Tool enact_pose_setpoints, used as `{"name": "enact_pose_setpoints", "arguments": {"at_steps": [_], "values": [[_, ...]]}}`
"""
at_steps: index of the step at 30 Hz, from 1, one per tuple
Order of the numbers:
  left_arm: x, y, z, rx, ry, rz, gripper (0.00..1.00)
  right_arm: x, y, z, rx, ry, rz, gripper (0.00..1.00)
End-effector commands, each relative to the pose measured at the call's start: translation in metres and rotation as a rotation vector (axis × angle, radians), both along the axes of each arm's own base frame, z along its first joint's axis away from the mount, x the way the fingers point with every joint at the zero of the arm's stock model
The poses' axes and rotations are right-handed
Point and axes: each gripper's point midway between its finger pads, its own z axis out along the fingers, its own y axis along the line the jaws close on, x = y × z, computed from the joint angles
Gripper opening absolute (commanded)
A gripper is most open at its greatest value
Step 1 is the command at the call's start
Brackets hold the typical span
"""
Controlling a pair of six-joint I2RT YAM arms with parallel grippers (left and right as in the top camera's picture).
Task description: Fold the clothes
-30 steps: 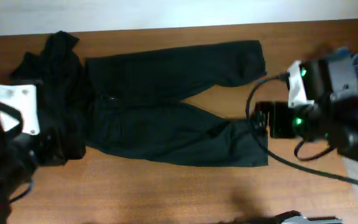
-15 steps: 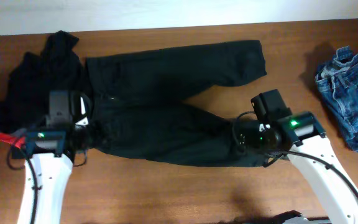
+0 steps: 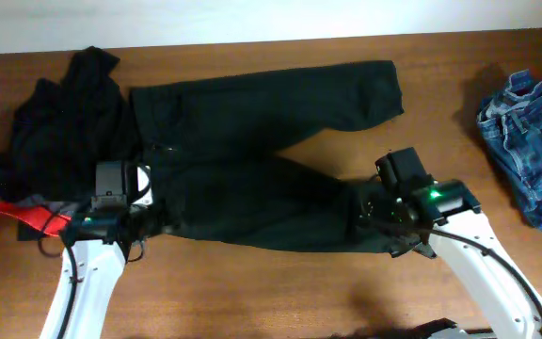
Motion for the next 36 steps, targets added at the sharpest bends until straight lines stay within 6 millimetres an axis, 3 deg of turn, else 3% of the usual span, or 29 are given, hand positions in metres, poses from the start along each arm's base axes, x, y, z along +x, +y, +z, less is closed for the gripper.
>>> {"name": "enact_pose_setpoints", "arguments": {"at_steps": [1, 7, 8, 10, 14, 16, 19, 24, 27, 31, 33, 36], "values": [[0.002, -0.033, 0.008, -0.077, -0.072, -0.298, 0.99, -0.006, 0.003, -0.016, 0.014, 0.007, 0.018, 0.99], [-0.009, -0.032, 0.002, -0.153, 0.014, -0.126, 0.99, -0.018, 0.013, -0.034, 0.084, 0.045, -0.019, 0.99], [-0.014, -0.030, -0.001, -0.180, 0.053, -0.024, 0.99, -0.019, 0.012, -0.034, 0.087, 0.049, -0.064, 0.99], [-0.020, -0.018, -0.010, -0.254, 0.128, 0.373, 0.99, -0.018, 0.005, -0.034, 0.076, 0.027, -0.270, 0.99], [-0.016, 0.003, -0.013, -0.262, 0.104, 0.703, 0.99, -0.012, -0.012, -0.031, 0.019, -0.048, -0.526, 0.99], [-0.016, 0.009, -0.014, -0.276, 0.095, 0.833, 0.99, -0.006, -0.013, -0.030, 0.023, -0.078, -0.558, 0.99], [-0.015, 0.016, -0.014, -0.284, 0.079, 0.949, 0.99, 0.007, -0.010, -0.028, 0.049, -0.127, -0.557, 0.99], [-0.016, 0.022, -0.014, -0.254, 0.063, 0.957, 0.99, 0.020, -0.016, -0.024, 0.015, -0.191, -0.513, 0.96], [-0.006, 0.035, -0.009, -0.100, -0.006, 0.737, 0.99, 0.037, -0.025, -0.016, -0.119, -0.235, -0.186, 0.99], [0.020, 0.027, 0.003, 0.129, -0.103, 0.094, 0.99, 0.051, -0.015, -0.012, -0.219, -0.210, 0.358, 0.99], [0.030, 0.007, 0.007, 0.160, -0.162, -0.217, 0.99, 0.051, 0.005, -0.015, -0.163, -0.203, 0.585, 0.99], [0.032, -0.042, 0.013, 0.067, -0.276, -0.642, 0.99, 0.054, 0.039, -0.016, -0.031, -0.248, 0.779, 0.99]]}}
